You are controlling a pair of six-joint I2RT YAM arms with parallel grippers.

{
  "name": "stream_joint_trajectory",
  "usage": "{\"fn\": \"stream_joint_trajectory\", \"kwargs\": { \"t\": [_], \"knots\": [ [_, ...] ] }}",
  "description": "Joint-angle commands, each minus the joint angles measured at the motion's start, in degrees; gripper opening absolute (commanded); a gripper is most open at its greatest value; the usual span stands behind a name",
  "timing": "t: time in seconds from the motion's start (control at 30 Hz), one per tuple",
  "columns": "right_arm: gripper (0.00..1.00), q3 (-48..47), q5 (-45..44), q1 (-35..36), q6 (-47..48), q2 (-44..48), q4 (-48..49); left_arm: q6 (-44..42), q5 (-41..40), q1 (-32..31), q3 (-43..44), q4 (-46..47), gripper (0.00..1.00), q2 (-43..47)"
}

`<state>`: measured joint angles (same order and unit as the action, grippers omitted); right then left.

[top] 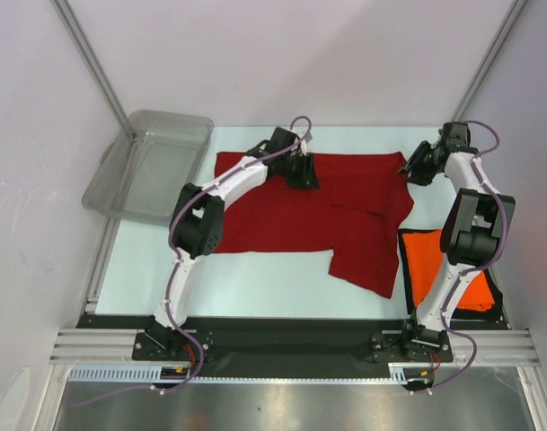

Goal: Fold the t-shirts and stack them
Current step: Fold the tshirt

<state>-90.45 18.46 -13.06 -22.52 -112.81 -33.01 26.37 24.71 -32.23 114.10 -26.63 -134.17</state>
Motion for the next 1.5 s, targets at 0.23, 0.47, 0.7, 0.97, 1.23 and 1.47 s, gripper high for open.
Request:
{"fn": "stream_joint_trajectory", "kwargs": {
  "t": [0.23, 0.47, 0.7, 0.97, 1.23, 1.47],
  "knots": [
    [0.07, -10.4, 1.4, 1.3, -16.6, -14.6, 20.8, -5.0, 2.6, 10.9, -1.9, -0.2, 0.38, 4.9],
    [0.0, -16.6, 0.2, 1.6, -20.4, -23.7, 25.1, -6.6, 1.9, 12.1, -9.2, 1.3, 0.38, 9.1],
    [0.06, -28.4, -9.0, 1.6, -22.2, -30.8, 17.4, -4.6, -4.4, 12.1, -25.8, 3.0, 0.38, 20.1],
    [0.27, -42.2, -6.1, 2.9, -16.7, -33.1, 6.1, -3.6, -13.1, 12.0, -46.1, -0.4, 0.36, 39.8],
    [0.68, -27.9, -14.0, 6.2, -6.2, -10.4, -12.4, 3.5, -20.2, 14.3, -62.8, -5.2, 0.62, 60.8],
    [0.8, 4.7, -8.4, 12.9, -6.7, 18.4, -7.3, 14.8, -18.1, 24.0, -75.3, -3.0, 0.58, 69.9]
  ]
}}
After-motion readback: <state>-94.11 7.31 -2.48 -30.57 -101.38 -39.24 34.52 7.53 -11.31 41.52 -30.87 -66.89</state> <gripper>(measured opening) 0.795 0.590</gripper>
